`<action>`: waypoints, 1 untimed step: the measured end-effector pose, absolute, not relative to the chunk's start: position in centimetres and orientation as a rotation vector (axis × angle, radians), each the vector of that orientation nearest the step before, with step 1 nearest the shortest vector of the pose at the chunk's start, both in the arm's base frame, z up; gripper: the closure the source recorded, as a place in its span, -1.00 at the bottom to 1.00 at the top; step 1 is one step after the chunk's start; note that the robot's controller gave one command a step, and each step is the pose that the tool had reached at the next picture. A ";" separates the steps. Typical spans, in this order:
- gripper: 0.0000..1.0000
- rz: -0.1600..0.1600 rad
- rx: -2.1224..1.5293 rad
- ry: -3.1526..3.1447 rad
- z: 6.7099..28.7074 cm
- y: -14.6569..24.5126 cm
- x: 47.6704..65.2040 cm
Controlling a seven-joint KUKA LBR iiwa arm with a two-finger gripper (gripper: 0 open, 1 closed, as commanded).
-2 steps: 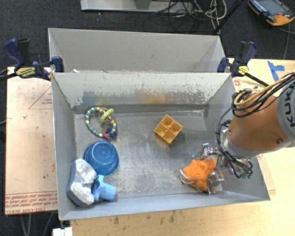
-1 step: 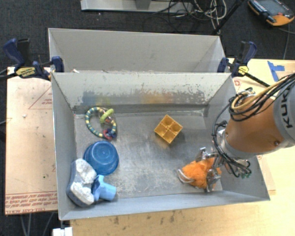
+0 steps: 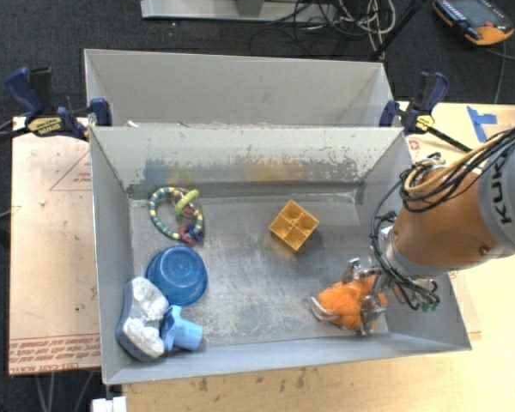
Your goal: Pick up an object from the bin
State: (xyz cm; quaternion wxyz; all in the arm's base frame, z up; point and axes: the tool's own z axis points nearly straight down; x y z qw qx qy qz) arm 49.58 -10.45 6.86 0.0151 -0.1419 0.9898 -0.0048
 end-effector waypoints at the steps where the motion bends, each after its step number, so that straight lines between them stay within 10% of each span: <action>1: 1.00 -0.012 -0.452 3.082 7.1 -10.4 49.6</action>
Offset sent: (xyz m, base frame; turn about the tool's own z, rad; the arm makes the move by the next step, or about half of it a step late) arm 0.0001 0.0001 0.0037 0.0002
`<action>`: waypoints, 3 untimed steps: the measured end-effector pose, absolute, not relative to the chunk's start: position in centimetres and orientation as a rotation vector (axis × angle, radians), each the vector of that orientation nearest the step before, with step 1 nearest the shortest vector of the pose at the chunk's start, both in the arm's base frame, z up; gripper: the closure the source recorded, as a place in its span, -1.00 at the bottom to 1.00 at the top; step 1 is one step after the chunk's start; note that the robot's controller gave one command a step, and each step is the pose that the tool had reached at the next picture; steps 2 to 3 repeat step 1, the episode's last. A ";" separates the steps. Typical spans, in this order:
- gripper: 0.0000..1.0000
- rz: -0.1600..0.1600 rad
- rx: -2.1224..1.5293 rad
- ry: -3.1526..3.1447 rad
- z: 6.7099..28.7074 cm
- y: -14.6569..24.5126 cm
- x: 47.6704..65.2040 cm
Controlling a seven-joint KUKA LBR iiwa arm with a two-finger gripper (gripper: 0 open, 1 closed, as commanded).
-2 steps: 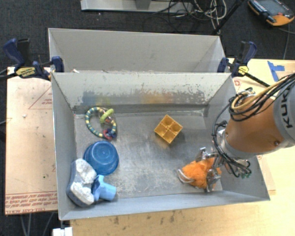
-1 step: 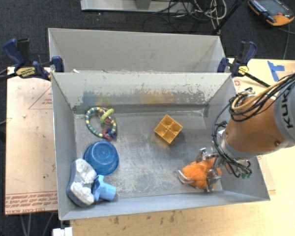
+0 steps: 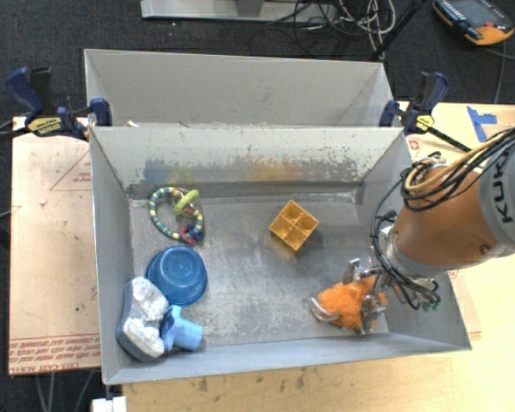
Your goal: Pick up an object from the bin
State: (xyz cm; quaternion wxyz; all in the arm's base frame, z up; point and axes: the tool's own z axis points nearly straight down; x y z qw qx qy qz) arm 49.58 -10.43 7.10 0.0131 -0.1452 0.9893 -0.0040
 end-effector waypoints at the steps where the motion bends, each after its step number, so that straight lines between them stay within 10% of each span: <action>1: 1.00 -0.009 -0.444 3.089 7.2 -10.4 49.7; 3: 1.00 -0.009 -0.444 3.089 7.2 -10.4 49.7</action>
Offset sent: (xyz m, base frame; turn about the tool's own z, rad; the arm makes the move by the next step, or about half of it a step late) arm 0.0001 -0.0001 0.0014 0.0001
